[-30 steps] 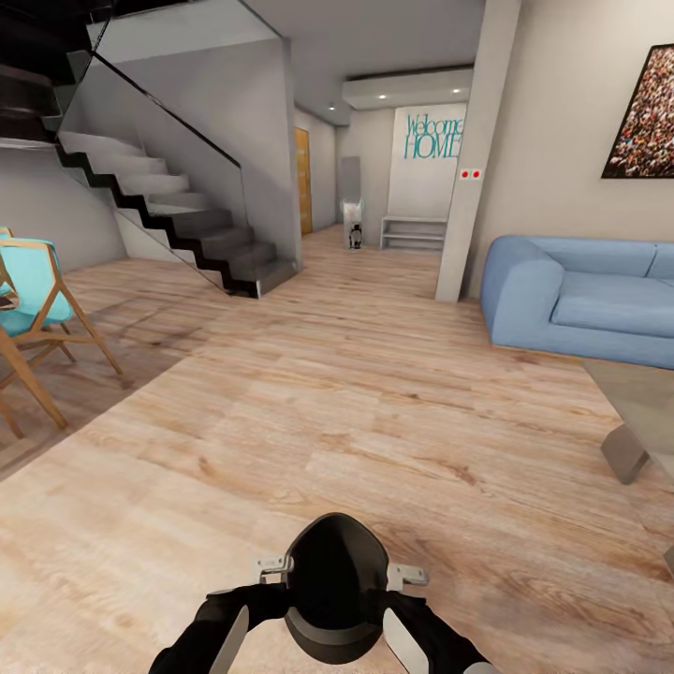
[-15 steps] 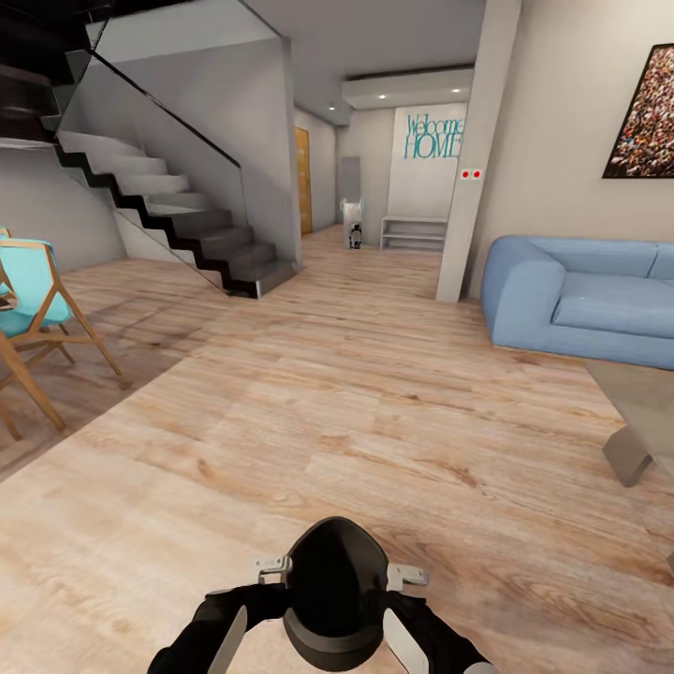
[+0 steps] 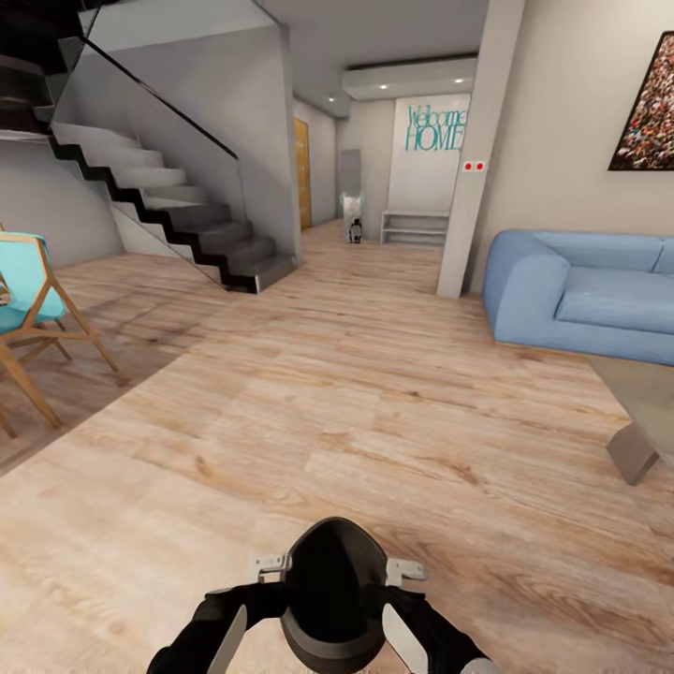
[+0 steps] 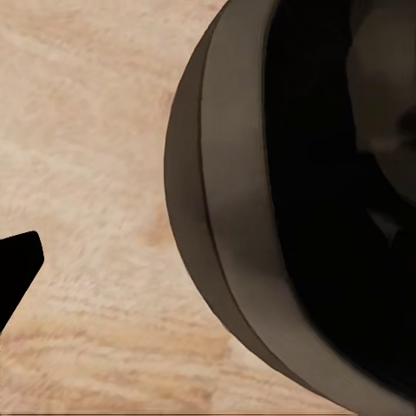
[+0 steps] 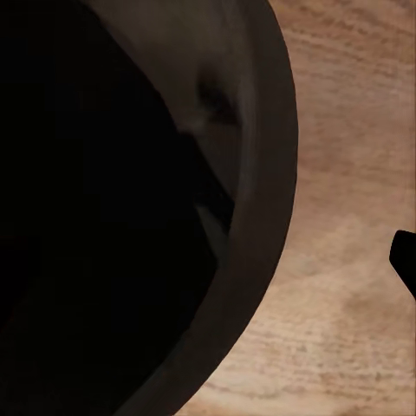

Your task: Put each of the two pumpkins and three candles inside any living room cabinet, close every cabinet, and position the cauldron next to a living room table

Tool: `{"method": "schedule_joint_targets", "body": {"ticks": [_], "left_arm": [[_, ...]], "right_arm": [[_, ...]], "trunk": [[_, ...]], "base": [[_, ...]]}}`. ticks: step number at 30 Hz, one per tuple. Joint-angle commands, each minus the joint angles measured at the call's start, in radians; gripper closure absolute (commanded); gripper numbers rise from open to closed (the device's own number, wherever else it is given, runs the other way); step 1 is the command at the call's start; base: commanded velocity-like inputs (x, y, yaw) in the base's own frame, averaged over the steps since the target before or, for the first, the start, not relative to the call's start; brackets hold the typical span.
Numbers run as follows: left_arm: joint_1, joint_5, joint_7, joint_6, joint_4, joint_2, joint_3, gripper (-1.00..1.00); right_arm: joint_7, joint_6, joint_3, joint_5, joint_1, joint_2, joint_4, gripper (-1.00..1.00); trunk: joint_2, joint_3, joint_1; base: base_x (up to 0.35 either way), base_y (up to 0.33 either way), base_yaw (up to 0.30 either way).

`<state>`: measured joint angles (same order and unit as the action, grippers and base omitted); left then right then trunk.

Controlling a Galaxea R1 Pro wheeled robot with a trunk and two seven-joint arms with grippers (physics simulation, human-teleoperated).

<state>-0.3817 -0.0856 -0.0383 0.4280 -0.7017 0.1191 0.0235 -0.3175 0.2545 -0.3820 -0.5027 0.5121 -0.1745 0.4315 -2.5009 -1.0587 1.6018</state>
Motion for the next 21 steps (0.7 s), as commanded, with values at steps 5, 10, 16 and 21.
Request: {"method": "schedule_joint_targets", "body": {"ticks": [5,10,16,21], "left_arm": [[-0.003,0.001,0.001,-0.001,0.001,-0.001,0.0,-1.0],[-0.003,0.001,0.001,-0.006,0.002,0.0,0.0,-1.0],[-0.003,0.0,0.002,-0.034,0.005,0.003,0.0,-1.0],[-0.004,0.0,0.002,-0.04,0.008,0.005,0.0,-1.0]], "right_arm": [[0.0,0.002,0.0,-0.001,0.002,0.0,0.008,-1.0],[0.0,-0.002,0.0,0.0,0.002,0.0,0.008,-1.0],[0.0,-0.003,0.001,0.0,0.002,0.0,0.007,-1.0],[0.0,-0.004,0.001,0.001,0.002,0.0,0.007,-1.0]], "trunk": [[-0.001,-0.019,0.002],[-0.002,-0.039,0.004],[-0.004,-0.062,0.007],[-0.005,-0.081,0.009]], "base": [[0.0,0.0,0.0],[0.0,0.0,0.0],[0.0,0.0,0.0],[0.0,0.0,0.0]]}}
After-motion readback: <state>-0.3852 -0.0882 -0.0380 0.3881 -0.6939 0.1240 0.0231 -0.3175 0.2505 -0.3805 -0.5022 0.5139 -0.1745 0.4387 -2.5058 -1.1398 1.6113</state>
